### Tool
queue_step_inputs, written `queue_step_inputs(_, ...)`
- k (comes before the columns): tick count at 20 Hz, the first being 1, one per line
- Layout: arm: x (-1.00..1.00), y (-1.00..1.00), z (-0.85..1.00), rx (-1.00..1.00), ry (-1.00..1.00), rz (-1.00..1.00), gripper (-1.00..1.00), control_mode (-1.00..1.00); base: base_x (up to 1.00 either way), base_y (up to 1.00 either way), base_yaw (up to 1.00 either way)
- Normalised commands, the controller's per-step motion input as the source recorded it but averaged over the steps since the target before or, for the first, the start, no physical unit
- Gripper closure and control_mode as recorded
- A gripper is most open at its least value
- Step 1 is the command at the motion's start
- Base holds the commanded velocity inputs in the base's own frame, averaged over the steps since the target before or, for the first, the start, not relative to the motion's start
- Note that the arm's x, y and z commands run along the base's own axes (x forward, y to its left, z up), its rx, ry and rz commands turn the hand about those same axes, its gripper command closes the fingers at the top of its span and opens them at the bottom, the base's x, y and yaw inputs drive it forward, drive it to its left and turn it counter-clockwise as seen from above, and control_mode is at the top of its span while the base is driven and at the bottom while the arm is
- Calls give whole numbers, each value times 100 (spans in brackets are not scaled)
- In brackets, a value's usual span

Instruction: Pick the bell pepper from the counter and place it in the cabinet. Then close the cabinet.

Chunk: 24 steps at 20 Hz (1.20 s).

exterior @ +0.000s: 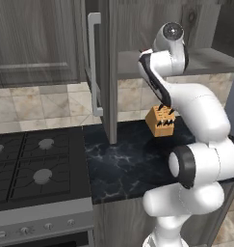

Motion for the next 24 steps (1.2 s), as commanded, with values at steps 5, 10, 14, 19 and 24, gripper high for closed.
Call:
queue_step_inputs(5, -100, 7, 0, 3, 0, 1, -100, -100, 0, 0, 0)
queue_step_inputs(10, -100, 1, 0, 6, 0, 2, -100, -100, 0, 0, 0)
queue_step_inputs(14, -100, 0, 0, 11, 3, 2, -100, -100, 0, 0, 0)
queue_step_inputs(19, -100, -29, -10, 19, 23, 0, -100, -100, 0, 0, 0)
queue_step_inputs(24, -69, -77, -56, 22, 10, 0, -100, -100, 0, 0, 0)
